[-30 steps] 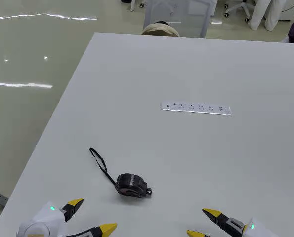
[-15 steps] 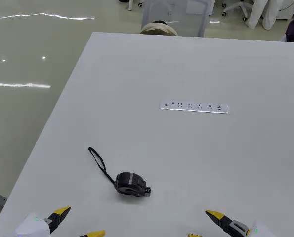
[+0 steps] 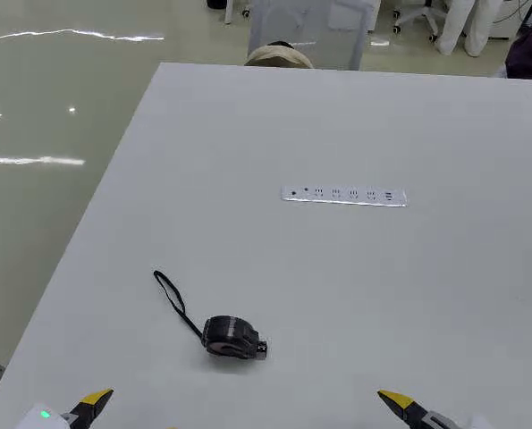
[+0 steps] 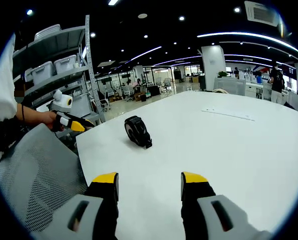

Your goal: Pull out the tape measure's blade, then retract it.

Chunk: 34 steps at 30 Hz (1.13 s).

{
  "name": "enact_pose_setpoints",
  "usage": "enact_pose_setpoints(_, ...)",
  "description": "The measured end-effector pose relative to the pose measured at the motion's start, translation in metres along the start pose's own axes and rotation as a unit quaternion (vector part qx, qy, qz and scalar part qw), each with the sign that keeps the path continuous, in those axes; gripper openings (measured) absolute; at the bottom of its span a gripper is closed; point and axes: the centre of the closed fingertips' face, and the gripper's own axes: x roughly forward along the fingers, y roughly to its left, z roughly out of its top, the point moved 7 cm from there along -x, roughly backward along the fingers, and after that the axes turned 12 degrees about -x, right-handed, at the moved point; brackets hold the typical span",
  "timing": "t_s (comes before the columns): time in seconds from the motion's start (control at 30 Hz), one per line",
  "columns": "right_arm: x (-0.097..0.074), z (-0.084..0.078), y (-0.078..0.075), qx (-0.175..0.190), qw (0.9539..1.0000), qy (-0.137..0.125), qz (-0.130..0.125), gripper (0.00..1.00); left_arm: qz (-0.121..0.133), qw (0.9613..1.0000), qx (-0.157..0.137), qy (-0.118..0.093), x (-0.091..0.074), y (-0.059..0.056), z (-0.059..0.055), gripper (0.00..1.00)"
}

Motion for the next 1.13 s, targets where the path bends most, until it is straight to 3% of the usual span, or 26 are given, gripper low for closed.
enact_pose_setpoints(0.4,-0.0049,-0.0021,0.0012,0.004,0.9999,-0.011,-0.011,0.5,0.0,0.9999,-0.01,-0.006,0.0006,0.0018,-0.0074,0.75)
enact_pose_setpoints(0.97,-0.0032,-0.0034,0.0053,0.004,1.0,-0.006,-0.001,0.5,-0.001,0.9999,-0.011,-0.003,0.0025,-0.0018,-0.0107,0.75)
enact_pose_setpoints(1.13,-0.0022,-0.003,0.0065,-0.001,1.0,-0.003,0.002,0.5,0.001,0.9998,-0.017,-0.011,0.0012,-0.0005,-0.0098,0.76)
